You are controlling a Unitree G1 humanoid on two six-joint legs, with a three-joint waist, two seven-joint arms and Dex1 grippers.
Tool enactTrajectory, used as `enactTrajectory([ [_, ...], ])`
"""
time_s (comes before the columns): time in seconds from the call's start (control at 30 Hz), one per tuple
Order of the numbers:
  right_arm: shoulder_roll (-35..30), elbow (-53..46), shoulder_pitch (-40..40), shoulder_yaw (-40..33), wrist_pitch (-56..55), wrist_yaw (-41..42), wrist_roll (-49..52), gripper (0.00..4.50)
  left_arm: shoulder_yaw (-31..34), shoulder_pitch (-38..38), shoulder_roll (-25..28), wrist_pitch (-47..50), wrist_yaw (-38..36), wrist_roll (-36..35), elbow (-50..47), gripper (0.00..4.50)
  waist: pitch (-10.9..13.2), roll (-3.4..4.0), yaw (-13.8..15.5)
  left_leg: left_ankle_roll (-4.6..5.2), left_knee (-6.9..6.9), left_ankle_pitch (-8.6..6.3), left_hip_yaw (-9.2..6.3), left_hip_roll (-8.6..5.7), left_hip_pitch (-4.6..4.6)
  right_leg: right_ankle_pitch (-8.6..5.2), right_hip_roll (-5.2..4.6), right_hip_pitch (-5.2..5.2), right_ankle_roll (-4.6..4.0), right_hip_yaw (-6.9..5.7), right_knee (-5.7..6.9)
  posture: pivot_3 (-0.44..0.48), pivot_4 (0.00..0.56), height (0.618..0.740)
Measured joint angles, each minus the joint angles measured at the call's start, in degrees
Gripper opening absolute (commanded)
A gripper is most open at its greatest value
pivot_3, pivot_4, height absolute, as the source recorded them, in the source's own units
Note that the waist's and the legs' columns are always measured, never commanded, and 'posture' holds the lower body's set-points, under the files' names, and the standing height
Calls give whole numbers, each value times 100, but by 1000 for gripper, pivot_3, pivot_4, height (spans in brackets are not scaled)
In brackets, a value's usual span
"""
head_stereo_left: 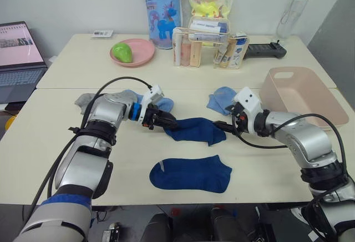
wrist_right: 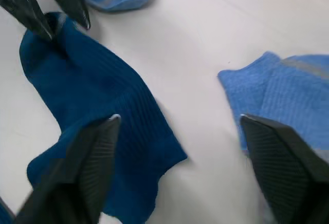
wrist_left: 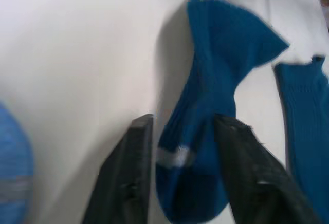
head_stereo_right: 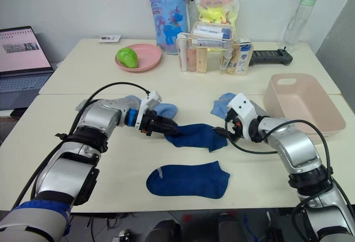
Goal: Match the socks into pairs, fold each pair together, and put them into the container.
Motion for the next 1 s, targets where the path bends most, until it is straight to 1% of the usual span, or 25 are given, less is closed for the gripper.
enactTrajectory([
  [0.1,50,-491,346,-398,108,-216,57,4500,437,144,296,529,112,-270,-708,3810,0,1,-9,0,-1,0,-3,1,2,0,0,2,0,2,0,0,150,703],
  [0.13,94,-597,440,-507,171,-294,96,4500,539,222,366,683,154,-336,-897,4057,-1,1,-9,0,-1,0,-3,2,2,0,0,2,0,3,1,0,150,703],
  [0.17,254,-745,594,-707,285,-433,178,4500,672,409,451,901,253,-433,-1225,4423,-1,2,-10,0,-3,0,-4,2,4,0,0,4,0,3,0,0,150,703],
  [0.23,539,-1071,985,-952,510,-681,327,4500,870,864,505,1327,502,-608,-1824,4472,-2,4,-9,0,-3,0,-14,3,4,0,0,6,0,14,2,0,150,703],
  [0.3,754,-1262,1292,-1019,707,-897,431,4500,976,1336,492,1737,795,-747,-2269,4472,-2,4,-8,0,-2,0,-15,3,4,0,0,6,0,16,4,0,150,703],
  [0.4,1049,-1356,1476,-1075,903,-1208,487,4500,1075,1708,396,2163,1257,-863,-2700,4472,-2,3,0,0,8,0,-18,0,4,0,-1,9,-1,14,12,0,150,703],
  [0.47,1308,-1438,1692,-1118,909,-1468,465,4500,1217,1910,139,2290,1804,-866,-3051,4472,-10,4,28,1,8,-1,-21,0,8,0,-1,19,0,11,6,0,150,703],
  [0.53,1424,-1435,1889,-1009,942,-1597,457,4500,1231,2074,-74,2328,2245,-854,-3152,4472,-10,4,58,1,11,-1,-16,-3,6,0,-2,18,0,13,5,0,150,703],
  [0.63,1478,-1417,1984,-974,912,-1729,403,3921,1316,2128,-265,2422,2709,-864,-3238,4500,-11,5,81,1,13,-1,-11,-5,10,0,-2,19,0,8,8,0,150,703],
  [0.73,1616,-1295,1981,-889,821,-1849,313,2857,1386,2172,-499,2531,3072,-908,-3409,4500,-14,6,90,1,13,-1,-11,-5,12,0,-1,21,0,8,9,0,150,703],
  [0.83,1635,-1105,1978,-767,750,-1922,213,1709,1418,2226,-598,2565,3242,-970,-3437,3839,-17,7,92,1,13,-1,-2,-6,14,0,-1,22,0,5,8,0,150,703],
  [0.87,1645,-1060,1977,-747,745,-1924,211,1437,1427,2243,-635,2578,3278,-975,-3439,3582,-17,7,94,1,13,-1,-1,-6,13,1,-1,22,0,5,8,0,150,703],
  [0.93,1642,-1008,1975,-682,742,-1918,204,808,1414,2264,-661,2666,3334,-994,-3483,3044,-17,7,97,1,13,-1,-1,-6,14,0,-1,22,0,5,8,0,150,703],
  [1.0,1632,-1008,1974,-652,732,-1900,207,55,1374,2309,-659,2734,3334,-1009,-3556,2402,-18,8,96,1,13,-1,-1,-5,14,0,-1,22,0,5,8,0,150,703],
])
